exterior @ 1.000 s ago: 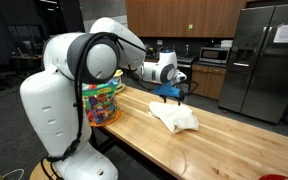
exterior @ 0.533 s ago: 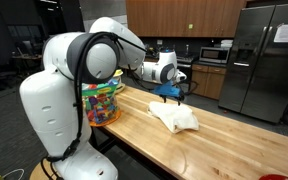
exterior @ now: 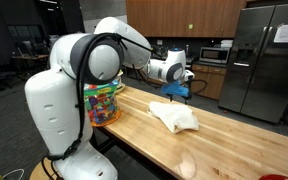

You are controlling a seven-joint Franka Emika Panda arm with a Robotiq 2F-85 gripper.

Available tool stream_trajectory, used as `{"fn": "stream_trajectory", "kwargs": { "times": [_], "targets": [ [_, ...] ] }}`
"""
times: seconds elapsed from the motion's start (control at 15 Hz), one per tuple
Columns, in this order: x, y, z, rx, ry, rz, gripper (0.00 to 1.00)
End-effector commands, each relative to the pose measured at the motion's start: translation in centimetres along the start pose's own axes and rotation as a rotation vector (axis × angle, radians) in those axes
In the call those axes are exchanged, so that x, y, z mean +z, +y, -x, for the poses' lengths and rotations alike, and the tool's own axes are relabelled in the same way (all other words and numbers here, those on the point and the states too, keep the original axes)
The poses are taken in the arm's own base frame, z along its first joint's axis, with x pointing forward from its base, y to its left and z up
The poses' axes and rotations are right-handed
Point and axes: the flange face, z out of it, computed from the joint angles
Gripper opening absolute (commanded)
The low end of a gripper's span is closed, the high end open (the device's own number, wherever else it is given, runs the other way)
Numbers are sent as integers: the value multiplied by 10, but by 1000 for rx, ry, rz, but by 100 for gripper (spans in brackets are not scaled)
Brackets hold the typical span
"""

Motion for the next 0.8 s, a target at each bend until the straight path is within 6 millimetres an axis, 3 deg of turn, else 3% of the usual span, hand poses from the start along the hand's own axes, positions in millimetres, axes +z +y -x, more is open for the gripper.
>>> {"fn": "stream_trajectory", "kwargs": {
  "times": [0.0, 0.27, 0.73],
  "targets": [
    [-2, 39, -24, -31, 21, -27, 100],
    [11, 65, -33, -49, -53, -57, 100],
    [39, 74, -9, -17, -307, -105, 100]
  ]
}}
